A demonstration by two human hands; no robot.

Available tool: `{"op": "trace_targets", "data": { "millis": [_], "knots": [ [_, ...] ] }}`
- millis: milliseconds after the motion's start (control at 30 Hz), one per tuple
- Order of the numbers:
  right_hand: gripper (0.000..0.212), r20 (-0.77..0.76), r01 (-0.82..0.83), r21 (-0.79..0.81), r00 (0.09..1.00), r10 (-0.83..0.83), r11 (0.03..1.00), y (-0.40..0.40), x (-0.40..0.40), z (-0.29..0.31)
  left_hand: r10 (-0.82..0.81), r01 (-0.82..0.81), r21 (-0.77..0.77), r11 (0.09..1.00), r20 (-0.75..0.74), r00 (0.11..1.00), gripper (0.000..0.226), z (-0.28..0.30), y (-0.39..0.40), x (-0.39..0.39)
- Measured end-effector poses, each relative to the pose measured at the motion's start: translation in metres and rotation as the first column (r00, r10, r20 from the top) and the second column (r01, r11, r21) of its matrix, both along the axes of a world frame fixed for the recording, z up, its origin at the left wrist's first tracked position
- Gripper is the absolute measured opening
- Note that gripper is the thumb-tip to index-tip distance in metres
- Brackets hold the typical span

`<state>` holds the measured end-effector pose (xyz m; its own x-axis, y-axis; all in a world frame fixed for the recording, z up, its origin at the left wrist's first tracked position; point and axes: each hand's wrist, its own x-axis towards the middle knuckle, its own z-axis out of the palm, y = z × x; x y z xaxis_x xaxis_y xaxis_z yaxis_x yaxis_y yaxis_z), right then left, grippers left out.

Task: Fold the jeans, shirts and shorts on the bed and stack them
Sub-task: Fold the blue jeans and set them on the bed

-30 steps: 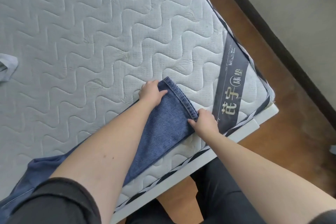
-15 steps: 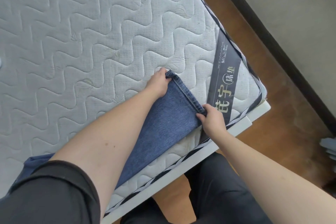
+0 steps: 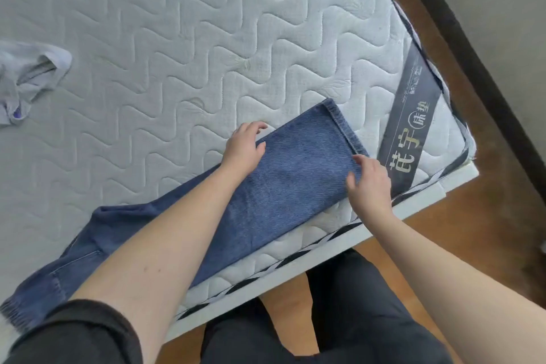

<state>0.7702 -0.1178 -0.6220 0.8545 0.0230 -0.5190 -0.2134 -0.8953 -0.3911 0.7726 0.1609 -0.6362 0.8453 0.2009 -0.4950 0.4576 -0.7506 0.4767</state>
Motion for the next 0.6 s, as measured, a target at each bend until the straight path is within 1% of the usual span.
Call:
{"op": "trace_targets", "data": {
  "millis": [133, 233, 400, 467, 600],
  "knots": [
    [0.040, -0.073, -0.150, 0.089, 0.985, 0.157, 0.985, 0.056, -0.029, 0.003, 0.068, -0.067, 0.053, 0.996, -0.021, 0.997, 0.037, 0.003, 0.039, -0.083],
    [0.039, -0.133, -0.277, 0.135, 0.947, 0.294, 0.951, 0.102, -0.057, 0.001, 0.182, -0.178, 0.080, 0.981, -0.053, 0.982, 0.033, 0.004, 0.068, -0.148],
    [0.039, -0.166, -0.472, 0.190, 0.849, 0.502, 0.861, 0.179, -0.102, 0.001, 0.329, -0.331, 0.000, 0.944, -0.102, 0.939, 0.026, 0.007, 0.105, -0.245],
    [0.039, -0.167, -0.509, 0.203, 0.824, 0.541, 0.837, 0.209, -0.119, 0.003, 0.395, -0.397, -0.003, 0.918, -0.110, 0.912, 0.024, 0.009, 0.122, -0.277],
    [0.040, -0.132, -0.532, 0.246, 0.810, 0.572, 0.810, 0.267, -0.154, 0.004, 0.460, -0.461, -0.016, 0.887, -0.064, 0.886, 0.022, 0.011, 0.165, -0.329]
  ]
}}
